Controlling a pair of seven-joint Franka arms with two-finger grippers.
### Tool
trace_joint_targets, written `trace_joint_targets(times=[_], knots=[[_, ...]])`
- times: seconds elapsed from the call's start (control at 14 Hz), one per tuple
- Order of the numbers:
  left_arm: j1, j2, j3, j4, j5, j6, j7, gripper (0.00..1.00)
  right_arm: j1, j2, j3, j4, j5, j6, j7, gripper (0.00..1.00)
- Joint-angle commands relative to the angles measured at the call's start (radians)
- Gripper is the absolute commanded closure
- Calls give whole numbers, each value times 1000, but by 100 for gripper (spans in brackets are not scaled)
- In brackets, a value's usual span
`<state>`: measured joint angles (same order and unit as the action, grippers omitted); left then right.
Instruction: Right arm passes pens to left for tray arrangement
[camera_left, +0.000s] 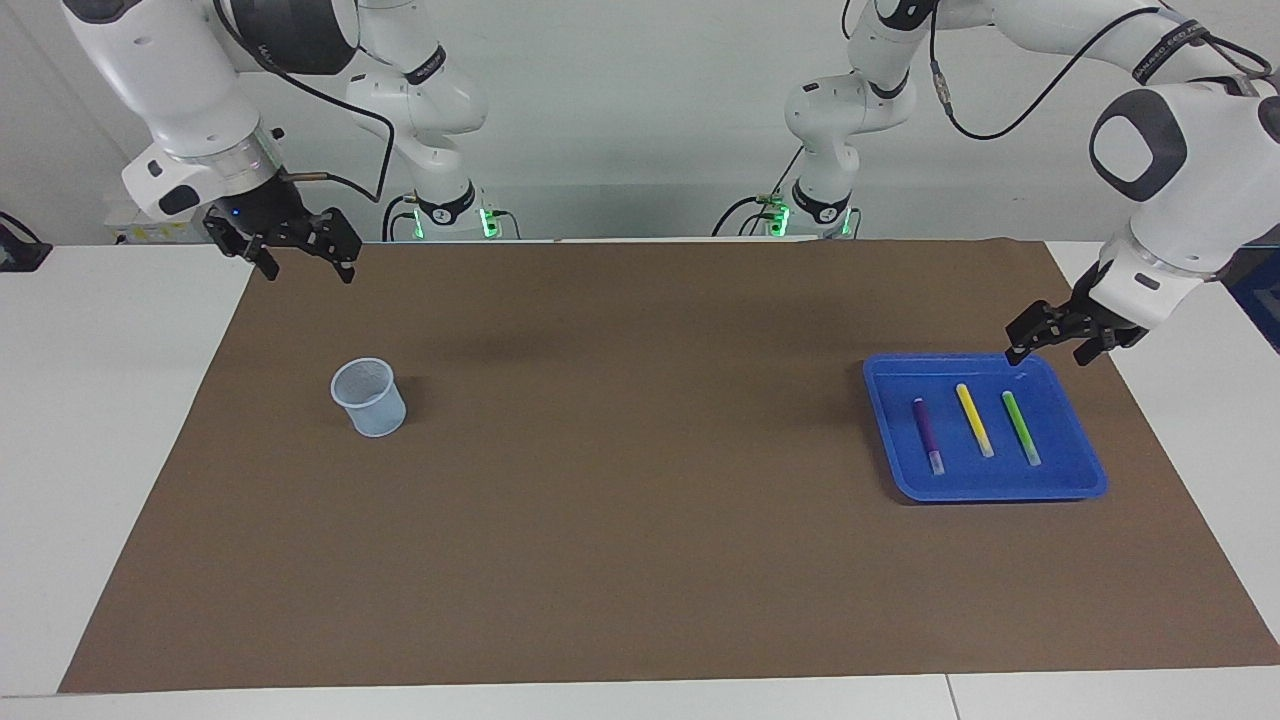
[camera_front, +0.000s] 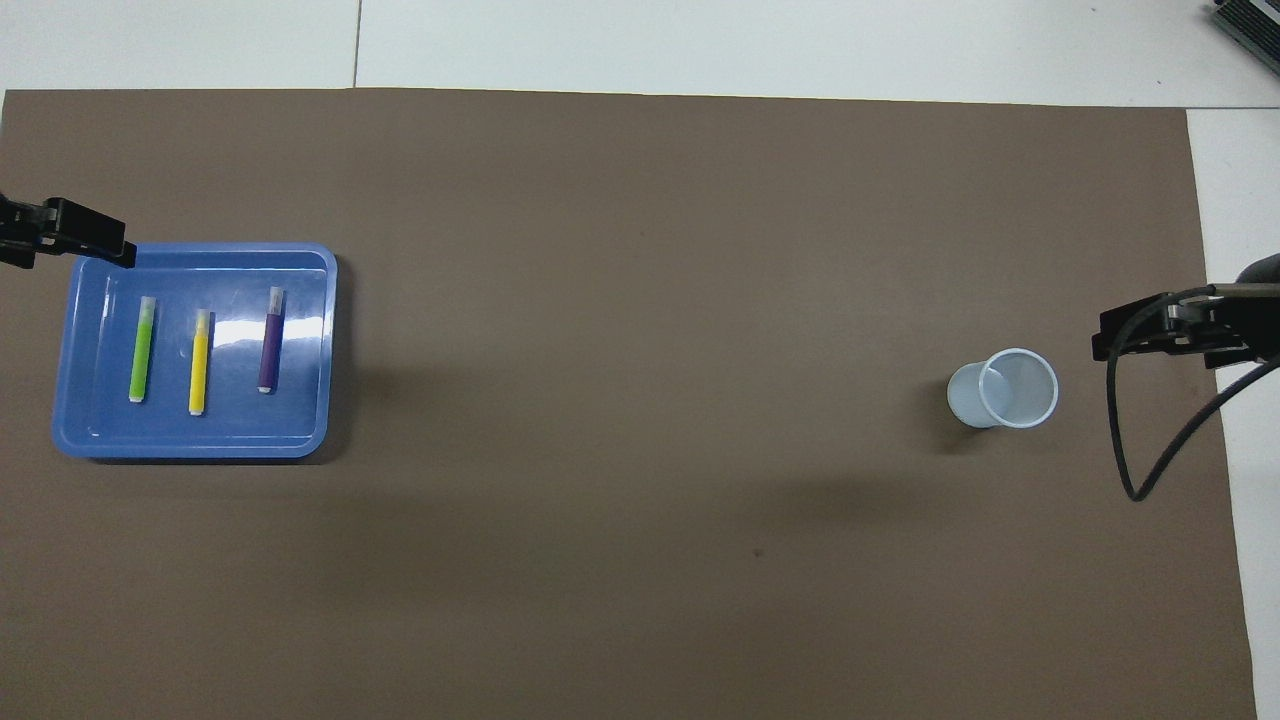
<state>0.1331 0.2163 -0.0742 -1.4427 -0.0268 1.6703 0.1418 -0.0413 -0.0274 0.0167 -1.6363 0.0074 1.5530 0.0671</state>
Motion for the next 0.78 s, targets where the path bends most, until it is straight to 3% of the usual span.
trace_joint_targets(times=[0.0, 0.28, 0.71], knots=[[-35, -49, 7, 1, 19, -40, -17, 0, -2, -2, 2, 4, 8, 4, -1, 0], [-130, -93, 14, -10, 60, -40, -111, 0, -2, -2, 3, 4, 9, 2, 5, 0], [-164, -129, 24, -39, 82, -70, -108, 0, 0, -2, 3, 3, 16, 1, 4, 0]])
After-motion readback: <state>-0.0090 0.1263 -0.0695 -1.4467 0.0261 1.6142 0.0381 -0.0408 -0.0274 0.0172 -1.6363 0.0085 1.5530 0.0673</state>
